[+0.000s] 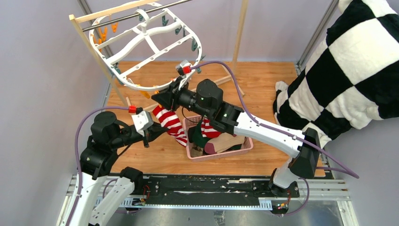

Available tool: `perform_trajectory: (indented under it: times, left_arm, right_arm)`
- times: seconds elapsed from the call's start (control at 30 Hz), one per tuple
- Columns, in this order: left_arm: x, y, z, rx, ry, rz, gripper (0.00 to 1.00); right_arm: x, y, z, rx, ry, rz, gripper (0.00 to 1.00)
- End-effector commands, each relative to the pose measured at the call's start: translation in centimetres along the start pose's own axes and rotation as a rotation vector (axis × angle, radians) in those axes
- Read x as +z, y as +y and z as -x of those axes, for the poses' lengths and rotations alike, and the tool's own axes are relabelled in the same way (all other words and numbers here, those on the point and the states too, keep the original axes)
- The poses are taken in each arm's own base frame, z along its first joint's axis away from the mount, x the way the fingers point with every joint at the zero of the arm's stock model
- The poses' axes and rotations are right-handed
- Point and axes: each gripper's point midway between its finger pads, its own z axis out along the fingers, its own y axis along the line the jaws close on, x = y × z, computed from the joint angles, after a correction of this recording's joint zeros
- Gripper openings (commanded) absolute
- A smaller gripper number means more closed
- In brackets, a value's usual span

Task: Remove the socks clipped to the hanger
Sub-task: Remove the sock from the hanger, then place the sock in the bin.

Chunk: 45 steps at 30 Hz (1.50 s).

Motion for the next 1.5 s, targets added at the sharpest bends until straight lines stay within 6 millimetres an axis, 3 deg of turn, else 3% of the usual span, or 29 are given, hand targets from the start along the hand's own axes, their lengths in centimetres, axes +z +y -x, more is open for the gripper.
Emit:
perform_trajectory:
  times: [0.0,0.07,0.27,0.33,0.5,0.67,0.77,0.9,1.13,1.23,1.3,1.37,1.4,1.43,1.47]
  left_arm:
    - [-0.2,-0.7,-0.8,0.010,0.017,-0.023,0.00]
    - [-0.3,-0.8,-1.1,0.016,0.026,-0.025,0.00]
    - [-0.5,-1.2,-1.9,0.037,0.054,-0.049,0.00]
    - [-0.7,-1.7,-2.2,0.050,0.065,-0.071,0.00]
    - [-1.1,-2.7,-3.0,0.084,0.082,-0.119,0.00]
    - [-1.2,-2.6,-2.5,0.113,0.075,-0.118,0.00]
    - [-1.0,-2.6,-2.1,0.102,0.073,-0.130,0.00]
    - [-0.8,-2.6,-1.8,0.089,0.072,-0.148,0.00]
    - [-0.8,-2.7,-1.1,0.102,0.060,-0.153,0.00]
    - [-1.0,-2.7,-1.0,0.107,0.055,-0.150,0.00]
    - [-1.0,-2.8,-1.0,0.110,0.054,-0.149,0.06]
    - [-1.1,-2.8,-1.1,0.106,0.055,-0.143,0.56]
    - [-1.1,-2.7,-1.1,0.105,0.058,-0.133,0.83]
    - [-1.2,-2.4,-1.3,0.102,0.065,-0.115,0.98]
    - [-1.1,-2.0,-1.6,0.092,0.079,-0.093,0.99]
  right_arm:
    - [-0.8,0.8,4.3,0.046,-0.167,-0.016,0.10]
    - [-1.0,0.7,4.5,0.047,-0.175,-0.025,0.01]
    - [-1.5,0.5,4.0,0.048,-0.162,-0.028,0.02]
    - [-2.0,0.3,3.9,0.047,-0.154,-0.018,0.12]
    - [-4.3,0.1,2.5,0.039,-0.084,0.049,0.52]
    - [-8.4,2.2,-0.1,-0.070,0.007,0.213,0.86]
    - [-11.1,2.9,-2.5,-0.144,0.062,0.296,0.99]
    - [-13.0,2.9,-5.5,-0.154,0.148,0.343,1.00]
    - [-11.2,3.9,-6.9,-0.056,0.172,0.411,0.84]
    - [-9.9,4.2,-7.0,-0.011,0.190,0.426,0.66]
    - [-9.4,4.2,-6.9,0.009,0.196,0.427,0.44]
    - [-9.4,3.3,-6.7,0.046,0.195,0.396,0.11]
    - [-9.6,2.6,-6.6,0.064,0.193,0.371,0.02]
    - [-9.9,1.7,-6.4,0.085,0.189,0.342,0.00]
    - [-10.4,0.7,-6.5,0.104,0.187,0.310,0.00]
